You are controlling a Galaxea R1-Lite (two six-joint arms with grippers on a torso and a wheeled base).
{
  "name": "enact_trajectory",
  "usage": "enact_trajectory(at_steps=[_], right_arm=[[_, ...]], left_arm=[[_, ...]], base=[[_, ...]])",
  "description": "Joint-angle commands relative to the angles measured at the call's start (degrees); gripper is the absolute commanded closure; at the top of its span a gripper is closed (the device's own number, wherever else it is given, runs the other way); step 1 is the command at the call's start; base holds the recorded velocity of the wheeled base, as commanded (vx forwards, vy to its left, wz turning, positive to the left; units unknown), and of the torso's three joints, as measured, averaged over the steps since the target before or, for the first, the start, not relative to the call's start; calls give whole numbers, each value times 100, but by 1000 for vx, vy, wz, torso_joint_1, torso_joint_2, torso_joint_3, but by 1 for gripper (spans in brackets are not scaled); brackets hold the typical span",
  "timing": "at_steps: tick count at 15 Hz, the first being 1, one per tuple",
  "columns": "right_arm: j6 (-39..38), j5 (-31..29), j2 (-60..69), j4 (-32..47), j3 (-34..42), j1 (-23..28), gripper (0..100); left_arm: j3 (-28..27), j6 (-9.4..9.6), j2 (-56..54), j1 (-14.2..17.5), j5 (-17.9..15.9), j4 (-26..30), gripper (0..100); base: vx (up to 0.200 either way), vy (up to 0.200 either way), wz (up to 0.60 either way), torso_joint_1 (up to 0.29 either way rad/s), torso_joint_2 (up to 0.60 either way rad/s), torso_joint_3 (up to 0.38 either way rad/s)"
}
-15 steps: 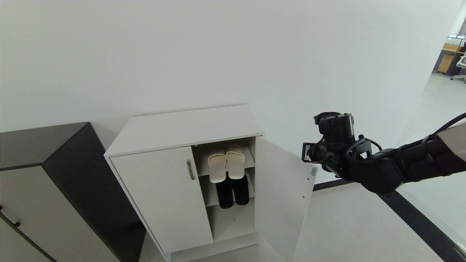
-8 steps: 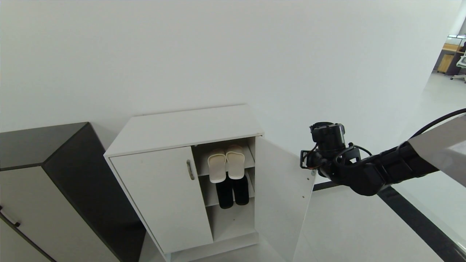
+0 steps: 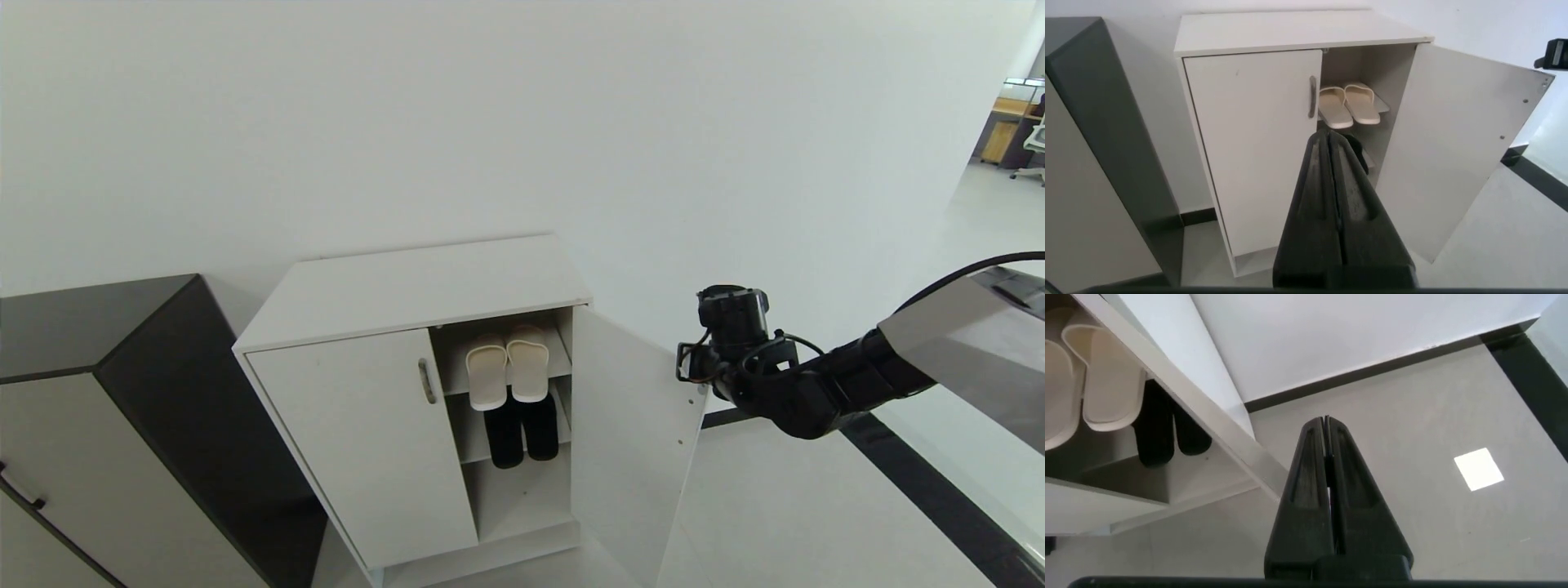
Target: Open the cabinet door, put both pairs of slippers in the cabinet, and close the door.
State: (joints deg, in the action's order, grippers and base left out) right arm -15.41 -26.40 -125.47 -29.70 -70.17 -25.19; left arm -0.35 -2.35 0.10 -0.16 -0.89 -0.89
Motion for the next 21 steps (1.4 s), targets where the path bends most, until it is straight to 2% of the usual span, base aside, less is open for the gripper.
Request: enact_trajectory(at_steps=[1,11,21], right_arm=[[-6,-5,-75,-1,-6,5,100],[-24,-49,13,-1,197,-373,100],[-445,144,470,-256,812,-1595,100]], left_arm=[[0,-2,8,-2,1,-8,100],[0,-2,8,-2,1,1,100],[0,-2,8,7,1,1,100]], base=[[0,0,0,0,0,0],[0,0,0,0,0,0],[0,0,0,0,0,0]])
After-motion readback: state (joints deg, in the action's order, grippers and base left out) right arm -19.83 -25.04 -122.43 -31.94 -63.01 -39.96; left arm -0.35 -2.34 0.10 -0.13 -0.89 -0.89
